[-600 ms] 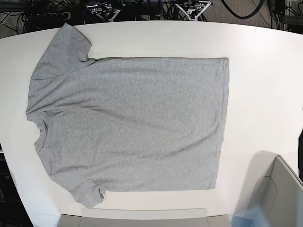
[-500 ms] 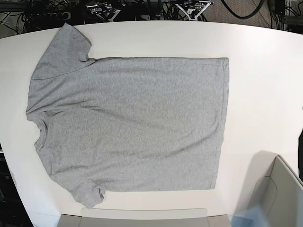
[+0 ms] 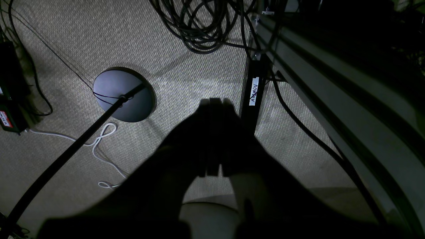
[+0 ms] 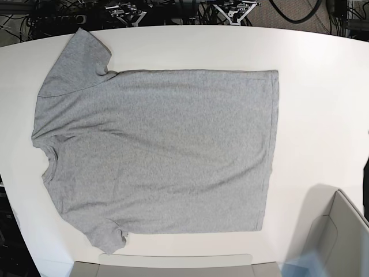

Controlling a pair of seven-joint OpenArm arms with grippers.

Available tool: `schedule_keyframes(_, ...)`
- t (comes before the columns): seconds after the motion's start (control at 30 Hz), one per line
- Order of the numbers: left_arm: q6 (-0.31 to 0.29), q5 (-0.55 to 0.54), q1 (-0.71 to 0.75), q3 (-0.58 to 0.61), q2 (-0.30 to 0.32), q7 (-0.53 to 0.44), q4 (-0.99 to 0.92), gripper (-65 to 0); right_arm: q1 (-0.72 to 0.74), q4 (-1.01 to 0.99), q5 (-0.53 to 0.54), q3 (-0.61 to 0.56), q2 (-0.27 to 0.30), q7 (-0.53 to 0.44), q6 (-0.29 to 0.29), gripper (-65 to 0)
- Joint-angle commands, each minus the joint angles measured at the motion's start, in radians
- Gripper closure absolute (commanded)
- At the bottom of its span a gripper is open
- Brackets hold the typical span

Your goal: Fold the T-shirt properly

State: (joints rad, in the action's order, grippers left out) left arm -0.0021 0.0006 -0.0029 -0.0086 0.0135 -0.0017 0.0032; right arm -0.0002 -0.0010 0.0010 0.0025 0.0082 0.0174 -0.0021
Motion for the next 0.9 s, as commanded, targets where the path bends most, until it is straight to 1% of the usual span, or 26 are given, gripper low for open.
schedule_keyframes(0.0,-0.003,0.003,0.001,-0.003,-0.005,-0.004,-0.001,-0.2,0.002,0.001,0.001,-0.002,0.003,-0.009,-0.003,-0.4)
schedule_keyframes(0.13,-0.003,0.003,-0.001,-0.003,-0.005,-0.004,-0.001,-0.2,0.002,0.001,0.000,-0.002,0.006,-0.009,-0.003,-0.4)
schedule_keyframes(0.2,-0.003,0.002,0.004,-0.004,-0.004,-0.011,0.005,-0.2,0.002,0.001,0.000,-0.002,0.034,-0.009,-0.003,-0.3)
schedule_keyframes(0.23,-0.005,0.000,0.007,-0.006,-0.004,-0.042,0.005,-0.2,0.001,0.001,0.006,0.006,0.043,-0.014,-0.003,-0.3)
schedule_keyframes(0.27,-0.006,-0.001,0.021,-0.018,-0.004,-0.100,0.005,-0.2,-0.001,0.002,0.011,0.007,0.055,-0.018,-0.005,-0.2)
schedule_keyframes(0.3,-0.008,-0.001,0.047,-0.046,-0.004,-0.185,0.005,-0.2,-0.004,0.002,0.037,0.015,0.071,-0.047,-0.005,-0.2)
schedule_keyframes(0.37,-0.011,0.002,0.099,-0.100,-0.004,-0.370,0.005,-0.3,-0.044,0.001,0.098,0.035,0.097,-0.167,-0.003,-0.2)
schedule_keyframes(0.43,-0.011,0.005,0.157,-0.116,-0.004,-0.565,0.002,-0.3,-0.094,0.001,0.129,0.041,0.126,-0.339,-0.003,-0.2)
schedule_keyframes(0.53,-0.011,0.006,0.238,-0.113,-0.004,-0.852,0.002,-0.4,-0.180,0.001,0.127,0.034,0.134,-0.580,-0.003,-0.2)
schedule_keyframes(0.63,-0.011,0.006,0.286,-0.113,-0.004,-1.104,-0.001,-0.4,-0.243,0.001,0.126,0.032,0.134,-0.799,0.004,-0.4)
schedule_keyframes(0.73,-0.011,0.006,0.309,-0.113,-0.004,-1.339,-0.001,-0.7,-0.297,0.001,0.126,0.037,0.132,-1.038,0.092,-0.5)
schedule_keyframes(0.77,-0.011,0.006,0.321,-0.113,-0.005,-1.345,0.017,-1.5,-0.315,0.001,0.129,0.041,0.129,-1.127,0.126,-0.5)
schedule_keyframes(0.8,-0.011,0.008,0.337,-0.113,-0.004,-1.328,0.053,-2.8,-0.337,0.005,0.129,0.040,0.126,-1.184,0.153,-0.5)
schedule_keyframes(0.87,-0.011,0.008,0.366,-0.113,-0.005,-1.343,0.114,-5.3,-0.366,0.075,0.132,0.044,0.131,-1.158,0.170,-0.6)
